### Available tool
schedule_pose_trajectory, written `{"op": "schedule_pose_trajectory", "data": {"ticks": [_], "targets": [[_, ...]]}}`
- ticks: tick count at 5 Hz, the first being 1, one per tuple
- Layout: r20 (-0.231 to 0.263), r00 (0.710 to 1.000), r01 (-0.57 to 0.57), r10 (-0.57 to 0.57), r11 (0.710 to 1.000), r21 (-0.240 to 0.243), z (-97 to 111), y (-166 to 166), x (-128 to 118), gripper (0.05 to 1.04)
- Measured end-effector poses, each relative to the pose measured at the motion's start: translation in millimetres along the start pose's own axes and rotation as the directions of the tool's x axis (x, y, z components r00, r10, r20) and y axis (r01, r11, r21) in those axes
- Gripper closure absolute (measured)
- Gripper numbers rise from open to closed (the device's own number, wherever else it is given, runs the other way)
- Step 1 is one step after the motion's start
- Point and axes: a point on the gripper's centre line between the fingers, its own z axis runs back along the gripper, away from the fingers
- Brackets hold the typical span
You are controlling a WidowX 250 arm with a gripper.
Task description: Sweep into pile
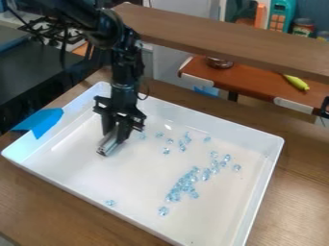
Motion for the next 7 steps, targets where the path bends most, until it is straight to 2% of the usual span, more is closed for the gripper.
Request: {"op": "schedule_pose_trajectory", "data": {"ticks": [2,6,7], "targets": [[-0.019,0.999,0.048,-0.049,0.998,-0.042,1.0,-47.0,-4.4,0.703],[-0.004,0.993,0.115,-0.116,0.987,-0.115,9.4,-132.9,-10.5,0.702],[-0.011,0.992,0.126,-0.129,0.981,-0.147,11.9,-153.6,-14.3,0.702]]}}
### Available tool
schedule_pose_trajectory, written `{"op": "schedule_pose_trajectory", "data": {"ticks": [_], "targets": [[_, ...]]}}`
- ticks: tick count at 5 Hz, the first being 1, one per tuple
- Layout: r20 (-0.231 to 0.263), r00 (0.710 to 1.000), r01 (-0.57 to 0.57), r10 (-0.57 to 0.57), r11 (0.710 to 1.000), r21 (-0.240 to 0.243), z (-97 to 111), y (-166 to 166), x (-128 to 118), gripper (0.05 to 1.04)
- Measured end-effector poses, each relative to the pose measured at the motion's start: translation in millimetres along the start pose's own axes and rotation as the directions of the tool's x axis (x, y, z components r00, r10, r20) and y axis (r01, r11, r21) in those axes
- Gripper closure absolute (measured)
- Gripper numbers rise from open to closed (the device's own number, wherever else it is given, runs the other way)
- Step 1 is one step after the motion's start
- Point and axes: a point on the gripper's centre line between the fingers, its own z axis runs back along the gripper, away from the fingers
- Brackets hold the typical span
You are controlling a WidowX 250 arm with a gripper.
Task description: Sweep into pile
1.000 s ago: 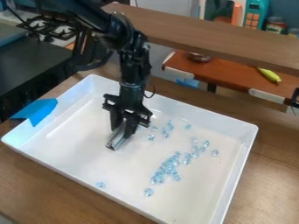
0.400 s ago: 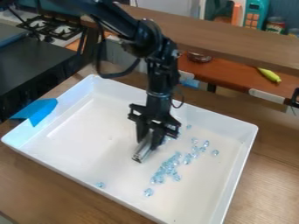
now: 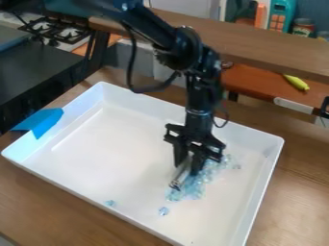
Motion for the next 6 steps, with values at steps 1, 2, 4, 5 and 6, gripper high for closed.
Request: {"op": "schedule_pose_trajectory", "data": {"ticks": [1,2,4,5,6], "targets": [[-0.006,1.000,0.015,-0.015,0.999,-0.030,-0.1,-17.8,-2.0,0.703],[0.041,0.999,0.026,-0.024,0.997,-0.070,11.0,-26.1,2.6,0.702],[0.178,0.984,0.021,-0.004,0.995,-0.095,63.2,17.5,-6.7,0.702],[0.235,0.972,-0.005,0.023,0.997,-0.078,82.6,64.2,-14.1,0.703],[0.200,0.979,-0.030,0.031,1.000,-0.010,82.2,105.0,-26.4,0.703]]}}
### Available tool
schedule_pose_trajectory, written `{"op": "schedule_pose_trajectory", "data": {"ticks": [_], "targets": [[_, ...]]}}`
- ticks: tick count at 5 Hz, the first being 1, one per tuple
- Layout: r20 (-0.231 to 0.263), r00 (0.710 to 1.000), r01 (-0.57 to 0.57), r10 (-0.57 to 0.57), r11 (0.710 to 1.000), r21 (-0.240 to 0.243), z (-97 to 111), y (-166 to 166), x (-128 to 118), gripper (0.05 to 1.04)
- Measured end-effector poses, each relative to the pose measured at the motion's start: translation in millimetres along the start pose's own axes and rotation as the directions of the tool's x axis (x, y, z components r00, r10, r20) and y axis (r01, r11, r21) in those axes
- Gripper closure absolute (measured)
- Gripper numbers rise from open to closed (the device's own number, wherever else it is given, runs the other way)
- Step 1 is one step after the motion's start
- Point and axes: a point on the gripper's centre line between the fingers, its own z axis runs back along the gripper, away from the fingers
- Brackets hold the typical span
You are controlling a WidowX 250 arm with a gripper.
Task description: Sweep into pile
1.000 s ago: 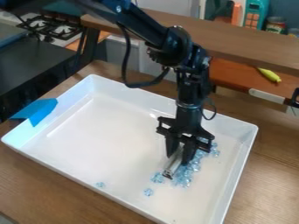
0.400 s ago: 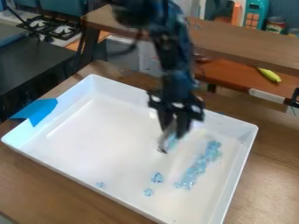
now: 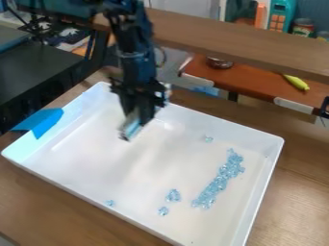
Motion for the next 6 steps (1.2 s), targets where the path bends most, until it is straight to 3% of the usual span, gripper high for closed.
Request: {"op": "schedule_pose_trajectory", "data": {"ticks": [1,2,4,6], "targets": [[-0.049,0.999,0.000,0.004,0.997,0.077,-13.4,41.9,-16.0,0.702],[-0.103,0.995,0.010,0.002,0.994,0.112,-37.4,63.3,-38.5,0.703],[-0.158,0.987,0.007,0.008,0.995,0.098,-57.3,66.5,-69.9,0.703],[-0.177,0.984,-0.018,0.031,0.997,0.075,-72.6,48.2,-85.9,0.702]]}}
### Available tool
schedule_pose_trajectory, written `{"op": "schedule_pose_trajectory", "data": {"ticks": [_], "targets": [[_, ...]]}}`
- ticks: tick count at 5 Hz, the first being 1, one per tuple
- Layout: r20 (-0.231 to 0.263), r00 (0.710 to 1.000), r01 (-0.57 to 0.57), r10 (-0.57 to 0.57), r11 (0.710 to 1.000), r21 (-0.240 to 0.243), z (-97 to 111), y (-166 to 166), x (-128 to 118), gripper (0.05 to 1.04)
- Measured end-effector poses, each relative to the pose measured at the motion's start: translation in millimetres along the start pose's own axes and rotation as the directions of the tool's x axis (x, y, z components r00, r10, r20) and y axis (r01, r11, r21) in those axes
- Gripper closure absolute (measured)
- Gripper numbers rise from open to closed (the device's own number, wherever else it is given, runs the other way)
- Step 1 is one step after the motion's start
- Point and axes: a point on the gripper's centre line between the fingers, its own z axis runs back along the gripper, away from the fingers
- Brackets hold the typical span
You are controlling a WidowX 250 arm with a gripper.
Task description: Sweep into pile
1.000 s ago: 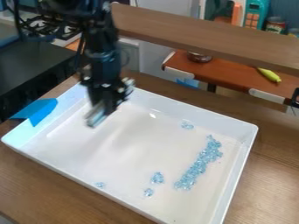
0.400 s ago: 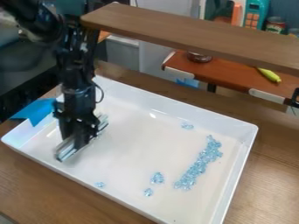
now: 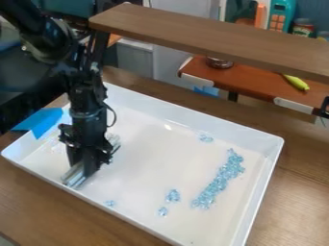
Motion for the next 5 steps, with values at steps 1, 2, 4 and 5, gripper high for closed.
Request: {"op": "schedule_pose_trajectory", "data": {"ticks": [1,2,4,5], "targets": [[0.008,1.000,-0.001,0.001,1.000,-0.002,-1.4,-10.8,1.8,0.703],[0.019,0.999,-0.042,0.042,0.999,-0.003,-2.0,-23.2,4.9,0.703],[-0.025,0.999,-0.040,0.038,0.997,-0.072,-1.4,-71.3,2.0,0.702],[-0.030,0.998,-0.049,0.047,0.995,-0.084,-1.5,-81.9,0.4,0.703]]}}
